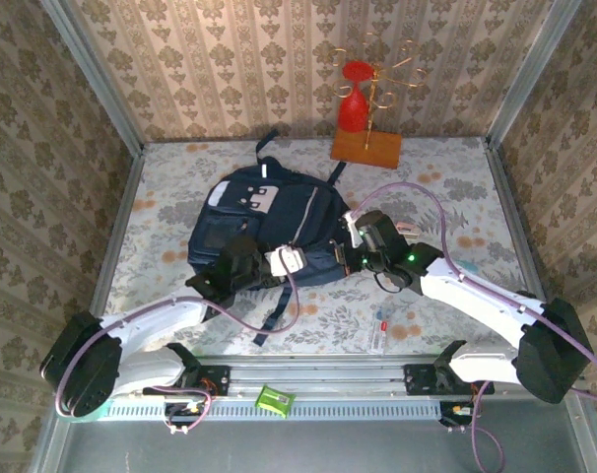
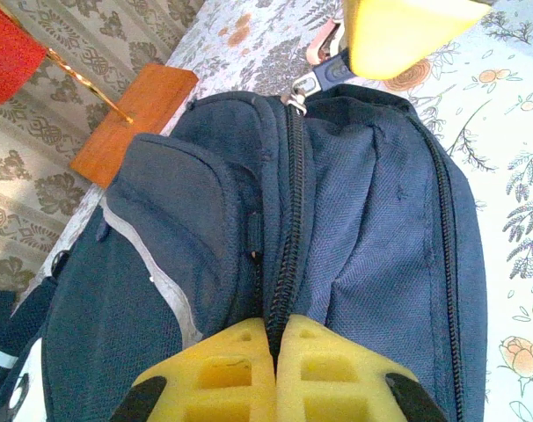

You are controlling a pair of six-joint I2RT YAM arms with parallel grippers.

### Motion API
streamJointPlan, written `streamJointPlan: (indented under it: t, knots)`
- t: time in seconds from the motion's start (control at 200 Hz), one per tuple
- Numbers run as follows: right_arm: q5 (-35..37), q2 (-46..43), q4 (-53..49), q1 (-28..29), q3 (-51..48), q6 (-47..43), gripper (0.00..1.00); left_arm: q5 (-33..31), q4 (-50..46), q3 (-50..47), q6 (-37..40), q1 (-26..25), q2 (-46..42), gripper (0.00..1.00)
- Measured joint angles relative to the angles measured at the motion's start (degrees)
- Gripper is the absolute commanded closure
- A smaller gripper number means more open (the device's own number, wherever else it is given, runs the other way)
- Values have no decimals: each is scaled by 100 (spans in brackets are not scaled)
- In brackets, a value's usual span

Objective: Pack the student bag

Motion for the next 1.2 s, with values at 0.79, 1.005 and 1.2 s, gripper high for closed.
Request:
streamJointPlan:
  t: [0.79,1.005,1.2]
  knots:
    - [374,1381,651,-492,553,144,100,-216,48,-1008,-647,643,-1473,23]
    - [9,896,809,-468,227,149,100,-461,-223,-699,-1172,-125,-1810,15]
    - [-146,564,846,-457,133,232,100,-769,-417,306,-1119,-839,-767,23]
